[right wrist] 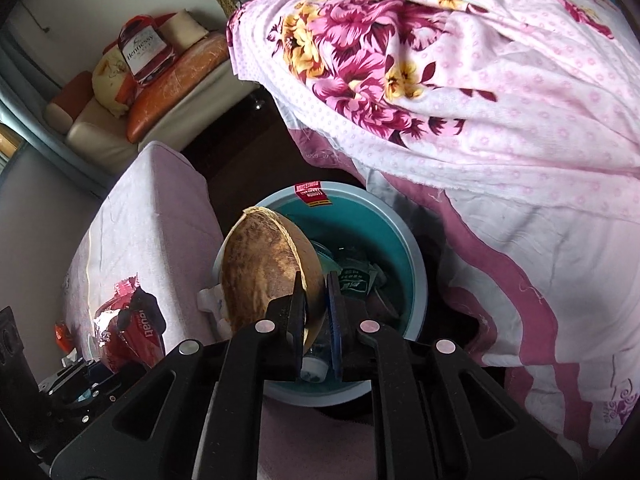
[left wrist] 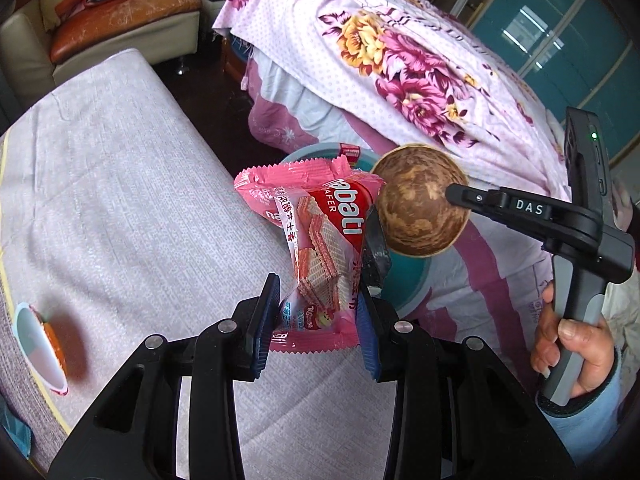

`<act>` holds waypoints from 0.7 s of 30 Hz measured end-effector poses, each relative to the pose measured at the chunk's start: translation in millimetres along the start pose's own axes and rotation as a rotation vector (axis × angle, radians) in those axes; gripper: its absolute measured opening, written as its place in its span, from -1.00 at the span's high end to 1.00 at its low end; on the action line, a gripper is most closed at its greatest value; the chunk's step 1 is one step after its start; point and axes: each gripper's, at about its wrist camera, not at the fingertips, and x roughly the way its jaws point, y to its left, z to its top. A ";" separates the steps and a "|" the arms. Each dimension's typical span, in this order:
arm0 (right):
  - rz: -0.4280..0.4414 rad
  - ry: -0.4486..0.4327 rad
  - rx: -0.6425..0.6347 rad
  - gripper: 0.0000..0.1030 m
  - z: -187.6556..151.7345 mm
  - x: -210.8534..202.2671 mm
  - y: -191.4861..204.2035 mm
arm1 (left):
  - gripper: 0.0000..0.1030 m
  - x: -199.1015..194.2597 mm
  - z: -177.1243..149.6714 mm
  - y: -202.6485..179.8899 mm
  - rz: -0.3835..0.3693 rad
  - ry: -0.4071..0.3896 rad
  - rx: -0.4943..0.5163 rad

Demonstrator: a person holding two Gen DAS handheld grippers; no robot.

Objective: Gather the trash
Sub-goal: 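Carry packet and shell over the teal bin and open both tools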

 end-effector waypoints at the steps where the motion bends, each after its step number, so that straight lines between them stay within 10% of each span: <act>1: 0.002 0.004 -0.002 0.75 0.8 2.2 0.8 | 0.28 1.9 1.2 0.2 0.000 0.003 -0.001; 21: 0.009 -0.012 0.028 0.01 9.5 2.6 -9.8 | 0.27 25.3 6.3 -5.7 -0.032 0.045 0.005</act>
